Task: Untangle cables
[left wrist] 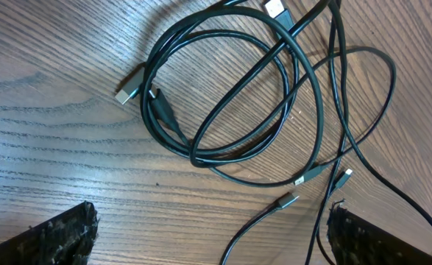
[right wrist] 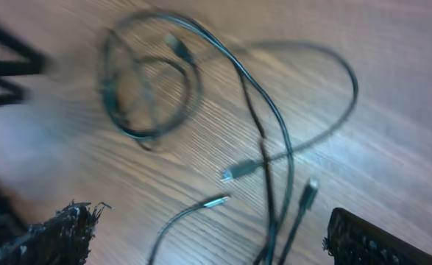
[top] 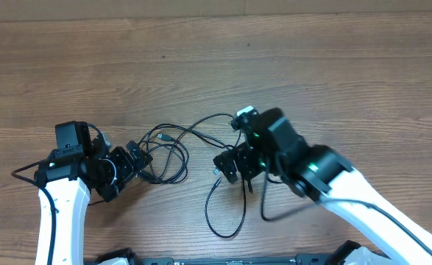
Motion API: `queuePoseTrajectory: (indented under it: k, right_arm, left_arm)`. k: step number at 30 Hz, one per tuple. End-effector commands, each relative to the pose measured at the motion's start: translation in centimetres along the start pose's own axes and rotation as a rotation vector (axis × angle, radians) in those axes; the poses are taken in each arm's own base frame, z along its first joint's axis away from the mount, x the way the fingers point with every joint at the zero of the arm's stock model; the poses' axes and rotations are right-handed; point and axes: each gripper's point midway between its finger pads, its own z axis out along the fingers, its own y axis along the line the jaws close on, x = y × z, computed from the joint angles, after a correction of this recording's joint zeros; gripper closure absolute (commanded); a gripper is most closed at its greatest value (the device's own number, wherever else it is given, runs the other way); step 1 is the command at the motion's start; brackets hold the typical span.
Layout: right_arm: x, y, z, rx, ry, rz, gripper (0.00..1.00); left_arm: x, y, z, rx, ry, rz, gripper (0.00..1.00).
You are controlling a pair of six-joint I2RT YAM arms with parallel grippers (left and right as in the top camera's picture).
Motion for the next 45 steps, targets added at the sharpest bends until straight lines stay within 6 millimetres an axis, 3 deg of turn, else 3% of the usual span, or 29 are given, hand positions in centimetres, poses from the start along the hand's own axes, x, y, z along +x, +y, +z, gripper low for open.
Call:
queuePoseTrajectory:
  k: [1, 6, 8, 12, 15, 19, 23, 27, 30, 33, 40, 45]
  right_arm:
    - [0.6, -2.7, 3.0, 0.131, 0.053, 0.115, 0.00]
    - [1.9, -3.1, 6.5, 0.125, 0.127, 0.147, 0.00]
    - [2.4, -3.4, 7.2, 0.133, 0.150, 0.150, 0.10]
    - [2.6, -3.5, 7.5, 0.136, 0.158, 0.151, 0.33]
    - [2.4, -3.4, 7.6, 0.134, 0.154, 0.150, 0.65]
    - [2.5, -3.4, 7.5, 0.134, 0.154, 0.150, 0.93]
    - [3.0, -3.3, 7.2, 0.132, 0.178, 0.154, 0.96]
    - [3.5, -2.0, 6.3, 0.065, 0.212, 0.164, 0.96]
    - [2.9, -0.9, 4.5, 0.027, 0.201, 0.164, 0.96]
    - [1.6, 0.0, 1.1, 0.011, 0.155, 0.154, 0.96]
    - [-0.4, 2.1, -7.8, -0.042, -0.009, 0.118, 0.96]
    - [-2.1, 3.5, -14.6, -0.104, -0.249, 0.068, 0.96]
  left_arm:
    - [-0.2, -0.4, -0.4, 0.004, -0.020, 0.006, 0.00]
    - [-0.2, -0.4, -0.4, 0.004, -0.020, 0.006, 0.00]
    - [-0.2, -0.4, -0.4, 0.004, -0.020, 0.006, 0.00]
    - [-0.2, -0.4, -0.4, 0.004, -0.020, 0.006, 0.00]
    - [-0.2, -0.4, -0.4, 0.004, -0.020, 0.006, 0.00]
    - [-0.2, -0.4, -0.4, 0.004, -0.020, 0.006, 0.00]
    - [-0.2, -0.4, -0.4, 0.004, -0.020, 0.006, 0.00]
    - [-0.2, -0.4, -0.4, 0.004, -0.020, 0.006, 0.01]
    - [-0.2, -0.4, -0.4, 0.004, -0.020, 0.006, 0.00]
    - [-0.2, -0.4, -0.4, 0.004, -0.020, 0.006, 0.00]
    - [-0.2, -0.4, -0.4, 0.004, -0.020, 0.006, 0.00]
    - [-0.2, -0.4, -0.4, 0.004, -0.020, 0.006, 0.00]
